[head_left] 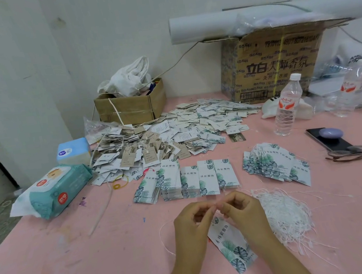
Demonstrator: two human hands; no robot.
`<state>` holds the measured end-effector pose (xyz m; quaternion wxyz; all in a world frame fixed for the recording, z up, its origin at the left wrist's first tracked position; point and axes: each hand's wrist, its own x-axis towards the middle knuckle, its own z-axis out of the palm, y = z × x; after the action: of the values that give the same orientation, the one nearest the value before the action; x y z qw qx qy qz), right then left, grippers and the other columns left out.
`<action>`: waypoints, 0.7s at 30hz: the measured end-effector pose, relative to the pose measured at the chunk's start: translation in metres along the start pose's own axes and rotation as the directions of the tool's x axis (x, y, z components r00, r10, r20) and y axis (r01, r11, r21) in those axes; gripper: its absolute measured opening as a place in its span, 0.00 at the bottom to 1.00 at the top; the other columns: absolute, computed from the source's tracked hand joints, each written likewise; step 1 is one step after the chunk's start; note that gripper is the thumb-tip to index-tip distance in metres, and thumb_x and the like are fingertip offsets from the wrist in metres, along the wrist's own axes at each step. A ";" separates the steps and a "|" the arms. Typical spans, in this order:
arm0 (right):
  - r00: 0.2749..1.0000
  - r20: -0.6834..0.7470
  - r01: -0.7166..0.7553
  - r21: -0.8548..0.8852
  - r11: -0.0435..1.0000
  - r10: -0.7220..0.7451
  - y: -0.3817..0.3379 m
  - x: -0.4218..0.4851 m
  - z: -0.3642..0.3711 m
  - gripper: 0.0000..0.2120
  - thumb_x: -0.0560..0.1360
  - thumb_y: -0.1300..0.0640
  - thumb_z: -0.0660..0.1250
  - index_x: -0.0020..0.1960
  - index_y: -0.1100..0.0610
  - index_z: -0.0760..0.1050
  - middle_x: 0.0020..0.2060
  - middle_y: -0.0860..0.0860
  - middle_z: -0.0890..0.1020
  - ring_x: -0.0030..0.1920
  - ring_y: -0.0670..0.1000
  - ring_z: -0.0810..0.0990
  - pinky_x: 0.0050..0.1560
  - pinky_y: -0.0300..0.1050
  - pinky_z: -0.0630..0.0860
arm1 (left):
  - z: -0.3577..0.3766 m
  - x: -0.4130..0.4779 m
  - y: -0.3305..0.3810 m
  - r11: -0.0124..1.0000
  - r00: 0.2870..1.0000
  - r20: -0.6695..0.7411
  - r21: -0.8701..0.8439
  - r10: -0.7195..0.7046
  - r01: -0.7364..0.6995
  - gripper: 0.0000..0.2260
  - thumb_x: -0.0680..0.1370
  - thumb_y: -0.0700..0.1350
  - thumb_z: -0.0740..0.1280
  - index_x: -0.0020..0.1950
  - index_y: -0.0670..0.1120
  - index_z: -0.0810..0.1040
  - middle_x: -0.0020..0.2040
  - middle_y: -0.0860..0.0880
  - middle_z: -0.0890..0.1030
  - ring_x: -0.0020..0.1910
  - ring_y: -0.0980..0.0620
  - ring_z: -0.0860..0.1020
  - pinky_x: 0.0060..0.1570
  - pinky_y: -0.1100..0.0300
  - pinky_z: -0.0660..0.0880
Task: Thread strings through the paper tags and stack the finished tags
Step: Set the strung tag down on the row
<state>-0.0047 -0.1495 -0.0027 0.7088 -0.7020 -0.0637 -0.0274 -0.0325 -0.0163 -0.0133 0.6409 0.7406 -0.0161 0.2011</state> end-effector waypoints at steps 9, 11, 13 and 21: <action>0.996 -0.036 0.084 -0.064 0.994 -0.087 -0.006 -0.005 0.002 0.06 0.64 0.50 0.74 0.36 0.52 0.83 0.32 0.51 0.83 0.31 0.45 0.79 0.35 0.36 0.76 | -0.001 0.000 0.000 0.996 0.999 -0.001 -0.066 -0.053 0.053 0.10 0.73 0.40 0.74 0.42 0.57 0.85 0.38 0.52 0.85 0.37 0.57 0.82 0.38 0.66 0.76; 0.995 -0.043 0.087 -0.067 0.994 -0.090 -0.008 -0.007 0.004 0.05 0.64 0.50 0.74 0.36 0.51 0.82 0.33 0.51 0.83 0.32 0.46 0.80 0.36 0.37 0.77 | -0.002 0.001 0.000 0.991 0.997 0.004 -0.103 -0.081 0.081 0.10 0.73 0.40 0.74 0.41 0.57 0.85 0.38 0.51 0.85 0.37 0.56 0.82 0.39 0.63 0.79; 0.994 -0.048 0.099 -0.062 0.993 -0.102 -0.009 -0.008 0.004 0.05 0.64 0.50 0.74 0.37 0.51 0.82 0.33 0.51 0.84 0.33 0.47 0.81 0.36 0.37 0.77 | -0.002 0.002 0.002 0.983 0.994 0.006 -0.149 -0.109 0.109 0.06 0.71 0.43 0.76 0.41 0.56 0.85 0.37 0.50 0.85 0.36 0.56 0.82 0.39 0.62 0.79; 0.994 -0.034 0.106 0.014 0.994 -0.106 -0.014 -0.010 0.007 0.06 0.65 0.54 0.74 0.38 0.57 0.83 0.33 0.53 0.84 0.33 0.48 0.81 0.36 0.35 0.76 | -0.002 0.004 0.003 0.927 0.981 0.033 -0.323 -0.190 0.191 0.06 0.64 0.47 0.76 0.39 0.49 0.86 0.34 0.46 0.84 0.32 0.56 0.79 0.34 0.66 0.75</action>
<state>-0.0169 -0.1435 0.0097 0.7126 -0.6916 -0.0893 -0.0763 -0.0305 -0.0138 -0.0087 0.7706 0.6230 0.0226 0.1322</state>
